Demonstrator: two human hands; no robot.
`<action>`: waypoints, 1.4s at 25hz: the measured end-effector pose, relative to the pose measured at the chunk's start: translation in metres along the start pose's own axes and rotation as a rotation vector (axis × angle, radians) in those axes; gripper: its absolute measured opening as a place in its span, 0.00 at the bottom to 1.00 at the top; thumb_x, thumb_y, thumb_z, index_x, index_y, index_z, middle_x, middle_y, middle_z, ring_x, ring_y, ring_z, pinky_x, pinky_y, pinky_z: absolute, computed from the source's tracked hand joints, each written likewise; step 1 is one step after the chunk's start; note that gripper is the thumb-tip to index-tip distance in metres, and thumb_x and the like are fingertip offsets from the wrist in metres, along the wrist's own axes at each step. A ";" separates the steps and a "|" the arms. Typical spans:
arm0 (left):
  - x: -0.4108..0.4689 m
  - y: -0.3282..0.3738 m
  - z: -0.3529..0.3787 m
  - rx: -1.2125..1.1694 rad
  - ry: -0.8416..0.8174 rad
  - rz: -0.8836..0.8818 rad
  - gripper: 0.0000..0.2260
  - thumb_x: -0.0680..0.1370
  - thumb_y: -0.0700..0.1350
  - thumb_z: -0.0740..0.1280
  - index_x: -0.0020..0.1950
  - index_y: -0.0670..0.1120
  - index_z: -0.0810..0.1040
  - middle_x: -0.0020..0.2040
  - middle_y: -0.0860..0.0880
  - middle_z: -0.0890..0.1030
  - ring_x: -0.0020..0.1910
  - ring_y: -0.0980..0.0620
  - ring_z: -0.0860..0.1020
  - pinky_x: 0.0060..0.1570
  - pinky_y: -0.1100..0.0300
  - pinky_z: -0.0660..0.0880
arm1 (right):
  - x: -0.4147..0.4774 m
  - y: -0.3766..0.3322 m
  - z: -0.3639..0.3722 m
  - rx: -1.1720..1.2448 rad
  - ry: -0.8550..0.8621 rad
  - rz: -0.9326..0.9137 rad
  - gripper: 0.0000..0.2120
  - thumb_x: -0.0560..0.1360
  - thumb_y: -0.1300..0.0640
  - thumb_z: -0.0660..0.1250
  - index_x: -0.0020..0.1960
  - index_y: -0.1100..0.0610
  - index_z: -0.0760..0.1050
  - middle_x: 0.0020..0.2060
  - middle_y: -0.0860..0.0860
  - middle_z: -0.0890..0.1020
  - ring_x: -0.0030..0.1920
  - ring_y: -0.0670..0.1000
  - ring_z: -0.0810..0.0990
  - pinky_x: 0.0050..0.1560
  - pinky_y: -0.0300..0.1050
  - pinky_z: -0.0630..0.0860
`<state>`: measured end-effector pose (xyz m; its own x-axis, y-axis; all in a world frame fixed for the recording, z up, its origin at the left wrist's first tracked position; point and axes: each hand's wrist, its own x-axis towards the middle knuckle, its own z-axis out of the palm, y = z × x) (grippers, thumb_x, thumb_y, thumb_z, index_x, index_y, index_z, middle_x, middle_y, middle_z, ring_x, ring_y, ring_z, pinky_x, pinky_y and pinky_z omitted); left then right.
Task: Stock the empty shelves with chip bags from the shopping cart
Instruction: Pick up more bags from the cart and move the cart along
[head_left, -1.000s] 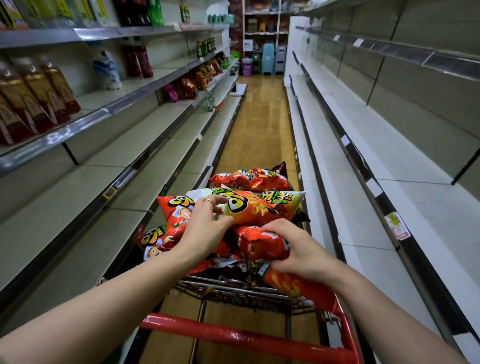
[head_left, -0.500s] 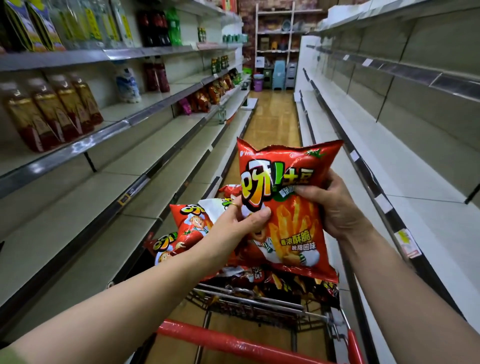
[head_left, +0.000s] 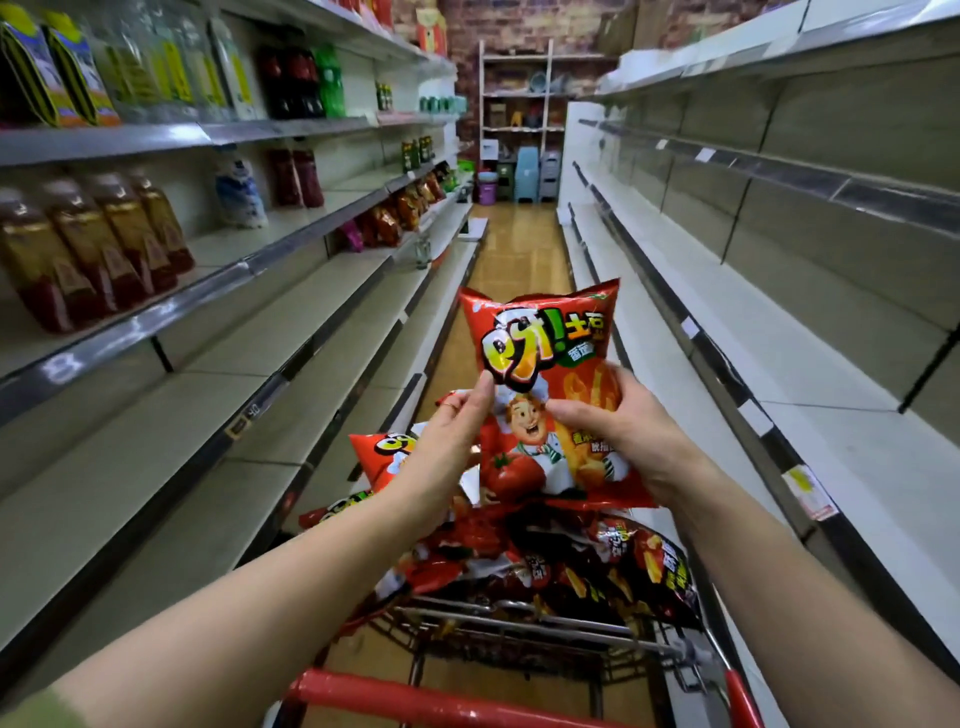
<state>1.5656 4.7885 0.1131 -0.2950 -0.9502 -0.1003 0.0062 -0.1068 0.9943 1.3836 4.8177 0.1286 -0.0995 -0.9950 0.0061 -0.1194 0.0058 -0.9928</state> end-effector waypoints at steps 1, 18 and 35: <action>0.008 0.000 -0.017 0.059 0.087 0.019 0.30 0.69 0.66 0.64 0.62 0.46 0.71 0.57 0.48 0.79 0.58 0.48 0.77 0.62 0.50 0.71 | 0.002 -0.004 0.000 0.032 0.051 -0.007 0.39 0.58 0.50 0.76 0.65 0.54 0.65 0.52 0.52 0.80 0.49 0.52 0.83 0.48 0.48 0.80; 0.049 -0.061 -0.095 0.083 0.163 -0.506 0.27 0.66 0.47 0.77 0.60 0.39 0.74 0.47 0.40 0.82 0.43 0.41 0.81 0.46 0.48 0.79 | 0.016 0.015 0.008 0.018 0.159 0.104 0.29 0.65 0.55 0.75 0.62 0.55 0.66 0.51 0.54 0.80 0.48 0.53 0.82 0.42 0.45 0.78; 0.015 0.036 -0.136 -0.013 0.116 -0.061 0.27 0.64 0.43 0.77 0.61 0.43 0.74 0.45 0.41 0.85 0.38 0.43 0.84 0.38 0.52 0.81 | 0.013 0.000 0.012 0.043 0.120 0.081 0.30 0.63 0.53 0.75 0.61 0.55 0.67 0.51 0.55 0.81 0.47 0.55 0.83 0.43 0.48 0.79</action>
<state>1.6909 4.7305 0.1421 -0.1827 -0.9693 -0.1647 0.0046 -0.1684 0.9857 1.3942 4.8034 0.1277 -0.2247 -0.9724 -0.0622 -0.0644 0.0785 -0.9948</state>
